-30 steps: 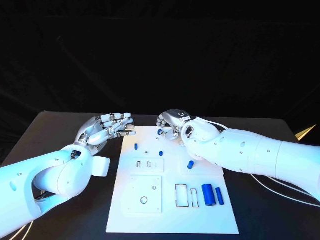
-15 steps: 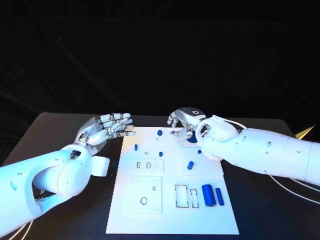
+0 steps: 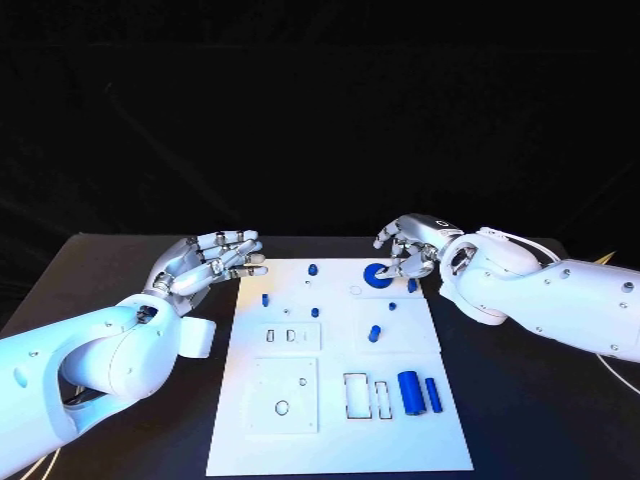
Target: Assemble the parts on the task board
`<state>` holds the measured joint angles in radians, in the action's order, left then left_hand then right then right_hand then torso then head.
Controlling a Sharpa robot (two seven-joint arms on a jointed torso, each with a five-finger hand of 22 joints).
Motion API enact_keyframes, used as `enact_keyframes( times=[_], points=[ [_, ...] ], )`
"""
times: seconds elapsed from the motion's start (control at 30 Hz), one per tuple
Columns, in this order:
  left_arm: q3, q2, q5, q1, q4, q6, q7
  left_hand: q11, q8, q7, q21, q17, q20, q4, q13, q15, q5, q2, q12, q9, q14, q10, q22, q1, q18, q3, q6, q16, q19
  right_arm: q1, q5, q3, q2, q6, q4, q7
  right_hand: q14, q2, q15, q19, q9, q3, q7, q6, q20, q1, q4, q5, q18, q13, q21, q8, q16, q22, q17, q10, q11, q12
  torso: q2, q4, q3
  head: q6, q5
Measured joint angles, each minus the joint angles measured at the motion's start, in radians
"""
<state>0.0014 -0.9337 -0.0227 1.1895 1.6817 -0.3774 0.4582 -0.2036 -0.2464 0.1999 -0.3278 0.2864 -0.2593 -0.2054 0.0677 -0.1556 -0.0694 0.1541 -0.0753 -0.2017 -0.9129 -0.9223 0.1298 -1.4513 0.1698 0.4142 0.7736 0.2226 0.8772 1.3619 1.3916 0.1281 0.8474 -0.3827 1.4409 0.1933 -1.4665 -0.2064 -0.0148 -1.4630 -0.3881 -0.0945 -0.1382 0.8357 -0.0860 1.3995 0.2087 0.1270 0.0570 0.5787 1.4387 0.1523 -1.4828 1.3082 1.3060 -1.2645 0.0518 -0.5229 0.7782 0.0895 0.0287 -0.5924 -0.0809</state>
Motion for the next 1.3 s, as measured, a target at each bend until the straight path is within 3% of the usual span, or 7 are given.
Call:
enact_keyframes(
  times=[0.07,0.1,0.17,0.23,0.53,0.6,1.3],
  points=[
    [0.0,0.0,0.0,0.0,0.0,0.001,0.0,0.0,0.0,0.0,0.0,0.0,0.0,0.0,0.0,0.0,0.0,0.0,0.0,0.0,0.0,0.0,0.0,0.0,0.0,0.0,0.0,0.0,0.0,0.0,-0.015,0.0,0.006,0.014,-0.001,0.004,0.0,0.0,0.0,-0.004,-0.012,0.036,-0.004,-0.007,-0.004,0.046,0.066,0.0,-0.012,0.361,0.021,0.003,-0.021,0.0,0.002,-0.012,0.01,-0.343,0.0,0.0,-0.0002,0.0,-0.002],
    [0.0,0.0,0.0,0.0,0.0,0.002,0.0,0.0,0.0,0.0,0.0,0.0,0.0,0.0,0.0,0.0,0.0,0.0,0.0,0.0,0.0,0.0,0.0,0.0,0.0,0.0,0.0,0.0,0.0,0.0,-0.02,0.0,0.007,0.019,-0.003,0.006,0.0,0.003,0.0,-0.004,-0.018,0.043,-0.007,-0.009,-0.004,0.053,0.075,0.0,-0.012,0.539,0.037,0.011,-0.033,0.0,0.002,-0.054,0.013,-0.552,0.0,0.0,-0.0002,0.001,-0.003],
    [0.0,0.0,0.0,0.0,0.0,0.002,0.0,0.0,0.0,0.0,0.0,0.0,0.0,0.0,0.0,0.0,0.0,0.0,0.0,0.0,0.0,0.0,0.0,0.0,0.0,0.0,0.0,0.0,0.0,0.001,-0.032,0.0,0.006,0.029,-0.012,0.009,0.0,0.004,0.001,-0.004,-0.025,0.044,-0.011,-0.013,-0.004,0.054,0.077,0.005,-0.024,0.681,0.056,0.021,-0.046,0.0,0.002,-0.107,0.016,-0.729,0.001,0.0004,-0.0001,0.001,-0.005],
    [0.0,0.0,0.0,0.0,0.001,0.003,0.0,0.0,0.0,0.0,0.0,0.0,0.0,0.0,0.0,0.0,0.0,0.0,0.0,0.0,0.0,0.0,0.0,0.0,0.0,0.0,0.0,0.0,0.0,0.001,-0.04,0.0,0.004,0.035,-0.023,0.012,0.0,0.004,0.008,-0.003,-0.029,0.044,-0.013,-0.015,-0.011,0.054,0.077,0.007,-0.028,0.724,0.069,0.026,-0.05,0.0,0.003,-0.144,0.019,-0.823,0.001,0.0011,0.0005,0.002,-0.006],
    [0.0,0.001,0.0,0.0,0.002,0.005,0.0,0.0,0.0,0.0,0.0,0.001,0.0,0.0,0.0,0.0,0.0,0.0,0.0,0.0,0.0,0.0,0.0,0.0,0.0,0.0,0.0,0.0,0.0,-0.002,-0.062,0.001,-0.027,0.046,-0.067,0.027,0.0,0.015,0.008,-0.003,-0.034,0.027,-0.02,-0.011,-0.011,0.064,0.079,0.036,-0.028,0.73,0.101,0.038,-0.06,0.0,0.002,-0.158,0.022,-0.869,0.001,0.0062,0.0031,0.0,-0.009],
    [0.0,0.001,0.0,0.0,0.002,0.005,0.0,0.0,0.0,0.0,0.0,0.001,0.0,0.0,0.0,0.0,0.0,0.0,0.0,0.0,0.0,0.0,0.0,0.0,0.0,0.0,0.0,0.0,0.0,-0.005,-0.063,0.001,-0.033,0.047,-0.079,0.031,0.0,0.02,0.008,-0.003,-0.035,0.022,-0.022,-0.009,-0.011,0.061,0.08,0.039,-0.043,0.73,0.105,0.041,-0.063,0.0,0.002,-0.164,0.026,-0.88,0.001,0.0069,0.0036,-0.001,-0.009],
    [0.0,0.002,0.0,0.0,0.001,0.006,-0.001,0.0,0.0,0.0,0.0,0.001,0.0,0.0,0.0,0.0,0.0,-0.004,0.0,0.001,0.0,0.0,0.0,0.004,0.0,0.0,0.0,0.0,0.0,-0.034,-0.063,0.003,-0.082,0.078,-0.125,0.04,0.004,0.028,0.011,-0.003,-0.038,0.008,-0.022,0.004,-0.018,0.053,0.079,0.051,-0.043,0.729,0.116,0.049,-0.068,0.0,0.002,-0.178,0.024,-0.899,0.0,0.0043,0.0042,-0.015,0.0]
  ],
)
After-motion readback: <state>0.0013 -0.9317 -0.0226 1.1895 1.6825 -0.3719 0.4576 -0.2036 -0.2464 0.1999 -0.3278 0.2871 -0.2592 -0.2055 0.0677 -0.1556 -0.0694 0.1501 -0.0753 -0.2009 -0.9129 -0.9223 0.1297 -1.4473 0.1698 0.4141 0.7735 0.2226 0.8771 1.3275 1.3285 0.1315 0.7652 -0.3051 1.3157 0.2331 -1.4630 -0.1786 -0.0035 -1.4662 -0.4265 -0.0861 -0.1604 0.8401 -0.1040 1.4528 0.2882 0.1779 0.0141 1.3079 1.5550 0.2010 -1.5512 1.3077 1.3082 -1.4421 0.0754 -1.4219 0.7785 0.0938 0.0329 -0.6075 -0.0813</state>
